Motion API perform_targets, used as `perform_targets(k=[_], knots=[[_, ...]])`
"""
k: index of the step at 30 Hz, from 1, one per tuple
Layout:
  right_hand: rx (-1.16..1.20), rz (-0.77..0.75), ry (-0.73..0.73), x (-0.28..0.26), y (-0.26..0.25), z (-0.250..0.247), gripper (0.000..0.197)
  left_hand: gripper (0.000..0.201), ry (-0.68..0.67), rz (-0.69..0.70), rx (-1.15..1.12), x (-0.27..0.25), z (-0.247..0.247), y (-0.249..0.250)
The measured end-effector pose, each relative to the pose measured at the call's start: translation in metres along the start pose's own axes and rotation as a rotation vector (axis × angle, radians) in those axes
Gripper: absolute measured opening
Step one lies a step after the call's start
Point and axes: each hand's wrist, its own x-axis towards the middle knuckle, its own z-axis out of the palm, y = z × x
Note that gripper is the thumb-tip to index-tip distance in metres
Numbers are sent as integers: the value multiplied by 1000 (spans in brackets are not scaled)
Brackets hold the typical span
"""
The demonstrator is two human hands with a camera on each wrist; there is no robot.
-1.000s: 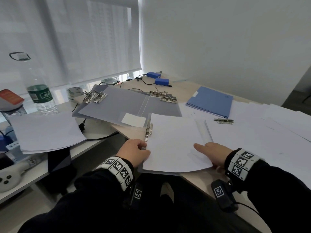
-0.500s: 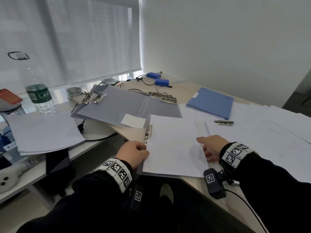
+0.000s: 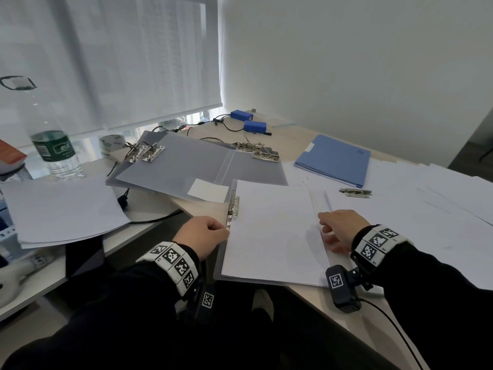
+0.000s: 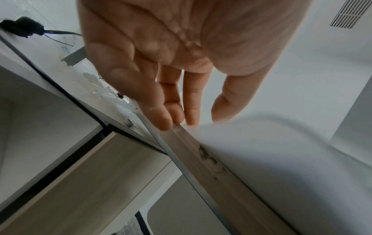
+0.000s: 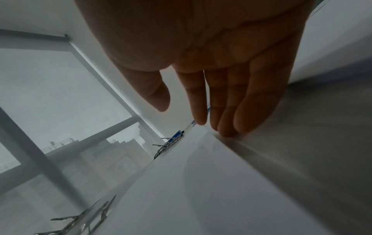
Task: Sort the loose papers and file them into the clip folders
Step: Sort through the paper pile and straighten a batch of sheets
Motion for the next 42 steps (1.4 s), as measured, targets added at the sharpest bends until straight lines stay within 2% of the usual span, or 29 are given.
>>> perform_targets(k=[3, 6, 10, 15, 21, 25, 28, 32, 37, 40, 42], knots=[[66, -40, 8, 7, 0, 2, 24, 5, 37, -3, -25, 13, -12, 5], [149, -52, 0, 12, 1, 4, 20, 7, 12, -52, -112, 32, -22, 11], [218, -53, -11, 17, 4, 2, 19, 19, -70, -108, -205, 55, -27, 16], [350, -25, -42, 20, 14, -5, 17, 41, -143, -107, -205, 69, -21, 33], [391, -31, -55, 22, 19, -7, 21, 54, -224, -92, -251, 79, -9, 47], [392, -36, -52, 21, 19, -6, 22, 64, -180, -63, -286, 82, -7, 48], [399, -38, -50, 20, 18, -6, 22, 58, -138, -43, -368, 77, -7, 49], [402, -46, -51, 18, 17, -5, 21, 22, -124, -94, -450, 67, -16, 46], [398, -44, -48, 18, 17, -6, 23, 30, -86, -69, -419, 56, -13, 32], [401, -39, -51, 19, 16, -6, 22, 20, -67, -22, -353, 55, -10, 23], [403, -41, -51, 18, 16, -6, 21, 19, -76, -42, -378, 56, -11, 21]])
